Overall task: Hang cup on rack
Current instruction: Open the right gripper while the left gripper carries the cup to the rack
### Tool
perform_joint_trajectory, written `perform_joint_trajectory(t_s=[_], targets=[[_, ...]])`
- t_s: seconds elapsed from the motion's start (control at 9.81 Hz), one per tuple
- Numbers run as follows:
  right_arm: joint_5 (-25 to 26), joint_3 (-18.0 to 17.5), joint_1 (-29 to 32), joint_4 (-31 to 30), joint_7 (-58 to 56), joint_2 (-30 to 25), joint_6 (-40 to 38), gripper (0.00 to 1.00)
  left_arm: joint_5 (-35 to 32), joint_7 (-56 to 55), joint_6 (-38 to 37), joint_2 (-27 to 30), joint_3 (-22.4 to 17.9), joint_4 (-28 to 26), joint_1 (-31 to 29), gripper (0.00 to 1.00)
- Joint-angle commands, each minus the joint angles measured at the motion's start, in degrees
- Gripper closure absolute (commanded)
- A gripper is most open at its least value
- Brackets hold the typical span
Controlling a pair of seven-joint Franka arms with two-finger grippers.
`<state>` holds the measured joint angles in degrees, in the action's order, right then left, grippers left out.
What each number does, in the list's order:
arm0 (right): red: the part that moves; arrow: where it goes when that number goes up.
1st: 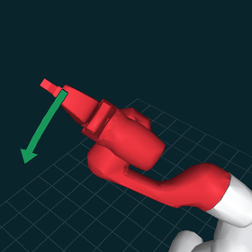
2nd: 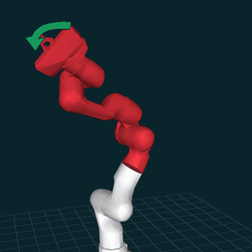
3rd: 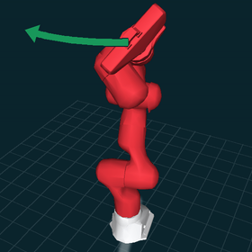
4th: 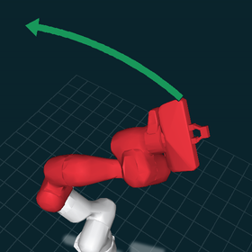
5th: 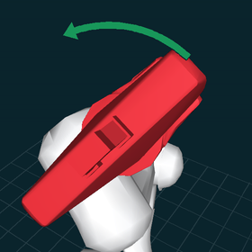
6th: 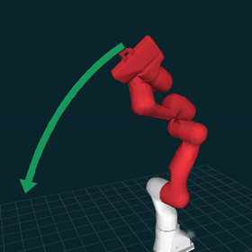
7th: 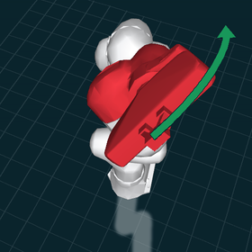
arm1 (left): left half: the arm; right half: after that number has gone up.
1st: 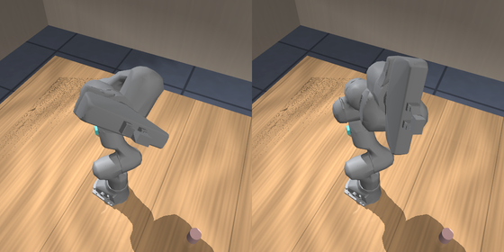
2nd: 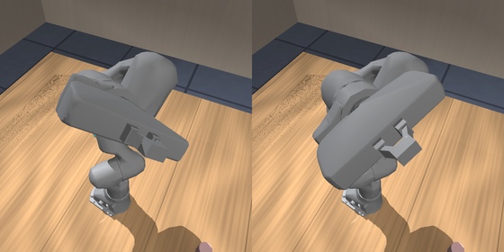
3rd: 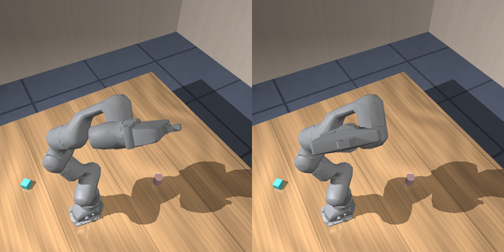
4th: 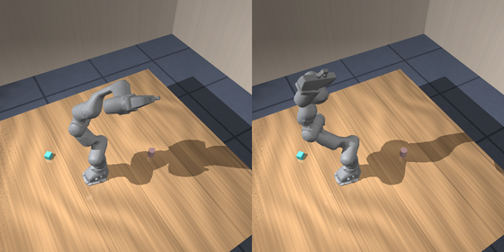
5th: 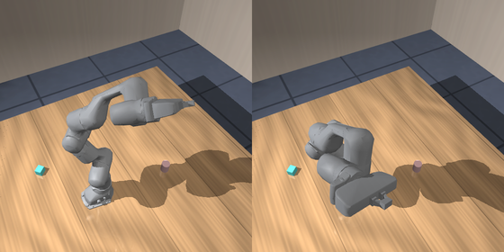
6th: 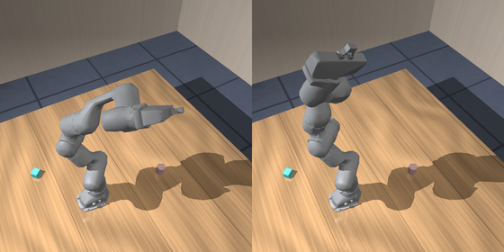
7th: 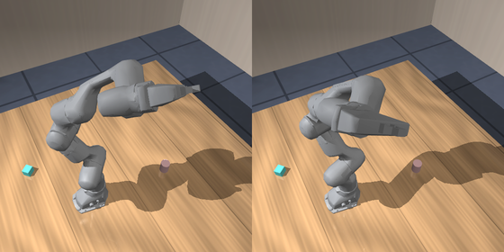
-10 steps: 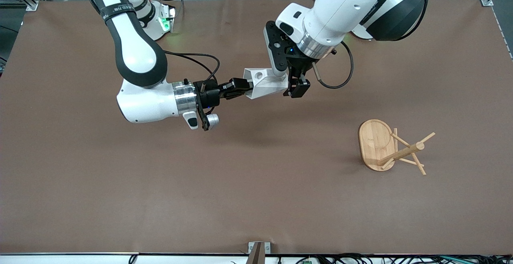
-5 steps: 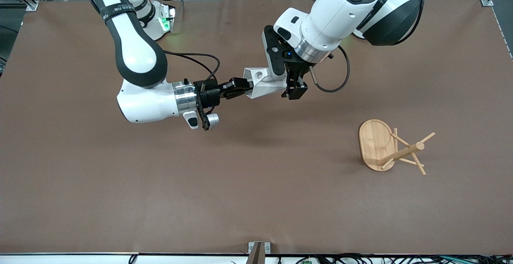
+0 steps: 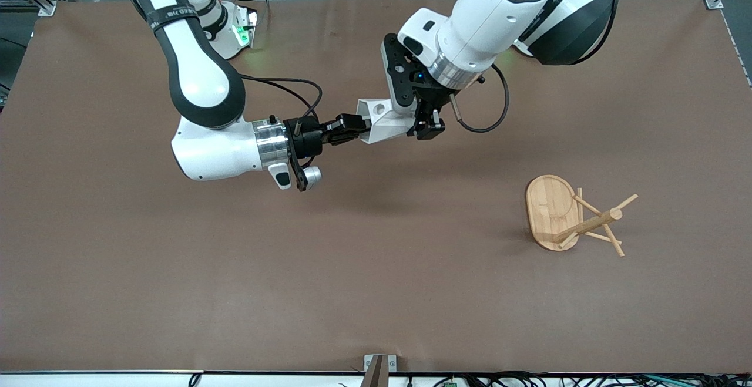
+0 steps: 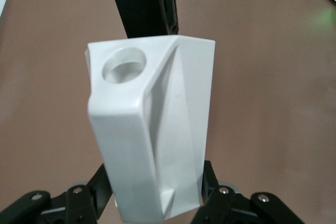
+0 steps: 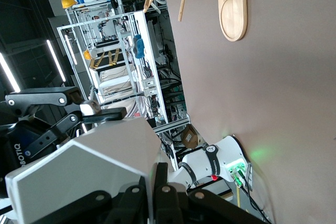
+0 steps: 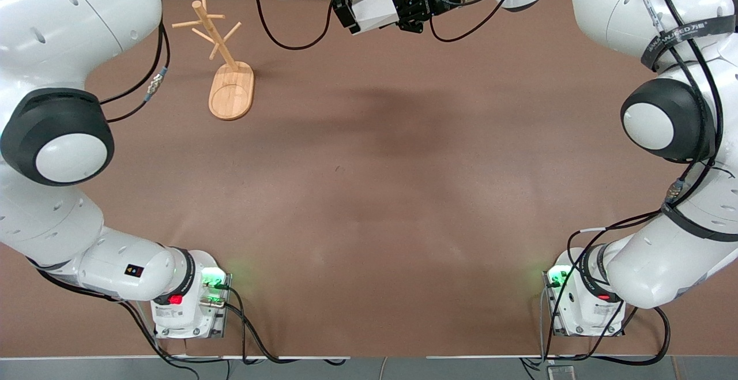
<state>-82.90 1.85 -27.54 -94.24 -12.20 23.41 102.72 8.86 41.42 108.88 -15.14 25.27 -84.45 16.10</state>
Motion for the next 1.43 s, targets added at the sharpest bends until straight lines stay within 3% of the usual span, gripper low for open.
perform_joint_trajectory(t_s=[0.0,0.1,0.2,0.71,1.12,1.33], targets=[[-1.39,-0.27,0.38,-0.15,-0.37,-0.21,-0.5,0.96,0.63,0.24,0.37,-1.12,0.3,-0.71,-0.1,0.79],[-1.39,-0.18,0.56,-0.15,-0.2,-0.21,-0.59,0.59,0.63,-0.02,0.37,-1.12,0.3,-0.63,-0.19,0.79],[-1.3,-0.09,0.65,-0.15,-0.11,-0.3,-0.59,0.01,0.63,-1.76,0.37,-1.04,0.3,-0.63,-0.54,0.79],[0.71,0.52,7.32,0.55,-0.55,-0.74,0.2,0.0,-0.25,-13.63,-0.68,0.37,-0.31,-0.71,-5.89,0.79],[17.9,9.64,8.65,0.46,-0.9,-1.09,0.38,0.0,-2.09,-23.2,-1.74,1.25,-0.4,-0.71,-14.86,0.79],[33.77,12.99,8.73,0.37,-0.9,-2.92,0.03,0.0,-2.79,-30.22,-1.74,1.25,-0.49,-0.36,-15.57,0.79]])
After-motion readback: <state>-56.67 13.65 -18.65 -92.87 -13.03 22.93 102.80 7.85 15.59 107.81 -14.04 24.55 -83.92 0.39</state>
